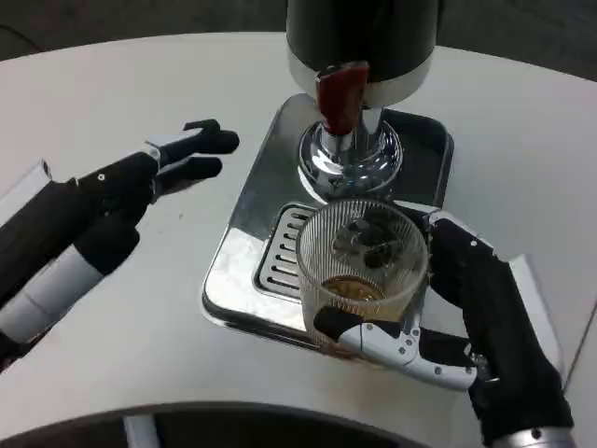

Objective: Grasp the cup under the faucet to collect the drink, then remove the cup.

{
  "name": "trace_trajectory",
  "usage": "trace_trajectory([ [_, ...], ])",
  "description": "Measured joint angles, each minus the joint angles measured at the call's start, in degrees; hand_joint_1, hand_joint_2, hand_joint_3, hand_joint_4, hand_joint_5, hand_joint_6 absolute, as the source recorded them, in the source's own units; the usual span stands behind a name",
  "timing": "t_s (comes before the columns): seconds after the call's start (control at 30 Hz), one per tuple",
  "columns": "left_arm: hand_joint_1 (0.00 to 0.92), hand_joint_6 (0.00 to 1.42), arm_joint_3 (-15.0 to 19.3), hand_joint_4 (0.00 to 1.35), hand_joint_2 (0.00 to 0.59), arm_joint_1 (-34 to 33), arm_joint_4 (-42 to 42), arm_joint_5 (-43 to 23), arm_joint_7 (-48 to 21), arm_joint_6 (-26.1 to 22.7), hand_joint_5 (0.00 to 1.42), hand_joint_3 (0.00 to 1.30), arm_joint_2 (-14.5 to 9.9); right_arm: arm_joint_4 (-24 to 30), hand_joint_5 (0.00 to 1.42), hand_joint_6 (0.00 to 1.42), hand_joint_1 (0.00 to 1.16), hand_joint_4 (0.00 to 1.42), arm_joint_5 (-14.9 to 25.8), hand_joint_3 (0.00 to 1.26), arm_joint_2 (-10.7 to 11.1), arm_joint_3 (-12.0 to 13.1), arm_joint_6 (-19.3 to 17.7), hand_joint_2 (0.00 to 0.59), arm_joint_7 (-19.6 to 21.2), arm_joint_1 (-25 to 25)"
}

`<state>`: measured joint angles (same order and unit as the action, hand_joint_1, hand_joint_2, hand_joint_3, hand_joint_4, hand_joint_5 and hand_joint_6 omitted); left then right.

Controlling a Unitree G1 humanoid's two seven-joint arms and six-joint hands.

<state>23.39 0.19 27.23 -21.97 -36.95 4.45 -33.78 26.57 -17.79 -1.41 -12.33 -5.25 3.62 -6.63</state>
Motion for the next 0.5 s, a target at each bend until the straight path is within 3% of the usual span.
trace_trajectory([
  [0.13,0.000,0.07,2.8,0.06,0.043,2.2,1.0,0.5,-2.1,3.7,0.12,0.22,-2.3,2.5,0.74,0.65,0.95,0.67,0.4,0.55,0.5,0.0,1.3,0.150,-1.7,-1.6],
  [0.27,0.000,0.05,6.4,0.05,0.043,4.9,1.7,4.8,-4.6,10.6,0.11,0.21,-5.3,6.8,0.74,0.65,0.95,0.67,1.4,0.55,1.8,0.1,3.7,0.152,-4.2,-3.1],
  [0.5,0.000,0.04,9.5,0.03,0.044,8.1,1.8,9.4,-6.4,20.3,0.11,0.20,-7.3,12.0,0.74,0.65,0.94,0.67,2.7,0.55,2.6,0.0,6.6,0.154,-7.1,-4.7],
])
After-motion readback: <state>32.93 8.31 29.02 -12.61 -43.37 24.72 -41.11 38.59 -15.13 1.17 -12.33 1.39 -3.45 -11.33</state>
